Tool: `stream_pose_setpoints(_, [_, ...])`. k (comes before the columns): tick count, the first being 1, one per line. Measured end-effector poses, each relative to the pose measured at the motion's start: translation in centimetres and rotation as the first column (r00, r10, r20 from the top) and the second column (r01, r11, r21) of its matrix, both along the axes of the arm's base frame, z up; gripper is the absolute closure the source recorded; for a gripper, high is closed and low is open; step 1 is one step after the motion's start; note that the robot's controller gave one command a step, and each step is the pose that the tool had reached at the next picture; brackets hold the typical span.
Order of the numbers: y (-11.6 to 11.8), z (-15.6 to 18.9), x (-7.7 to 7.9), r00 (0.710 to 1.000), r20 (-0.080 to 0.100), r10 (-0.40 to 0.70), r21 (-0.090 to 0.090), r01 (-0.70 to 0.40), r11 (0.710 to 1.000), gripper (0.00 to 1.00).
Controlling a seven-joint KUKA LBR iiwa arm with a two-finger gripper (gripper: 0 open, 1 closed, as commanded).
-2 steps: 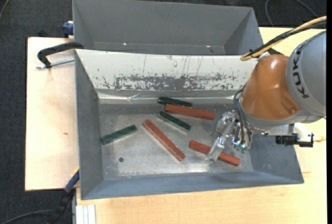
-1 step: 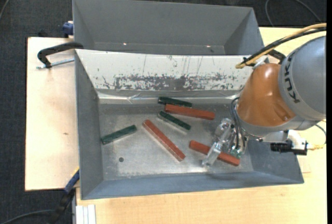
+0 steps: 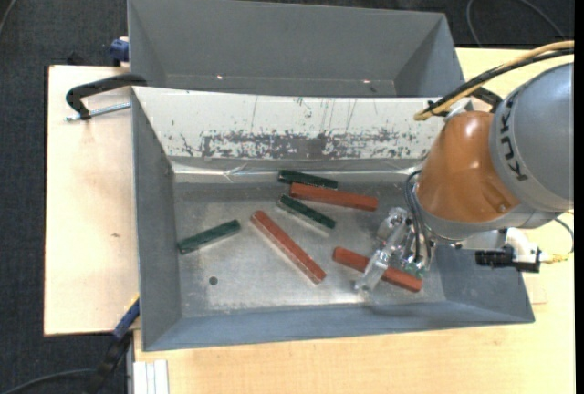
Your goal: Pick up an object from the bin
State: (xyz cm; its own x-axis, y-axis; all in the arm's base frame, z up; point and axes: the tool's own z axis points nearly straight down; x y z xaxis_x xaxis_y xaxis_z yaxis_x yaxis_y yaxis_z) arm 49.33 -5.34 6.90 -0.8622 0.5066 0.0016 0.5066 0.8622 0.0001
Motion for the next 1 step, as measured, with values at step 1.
stream_pose_setpoints(1, [0.00,0.01,0.01,1.000,0.000,0.000,0.000,0.000,1.000,1.00])
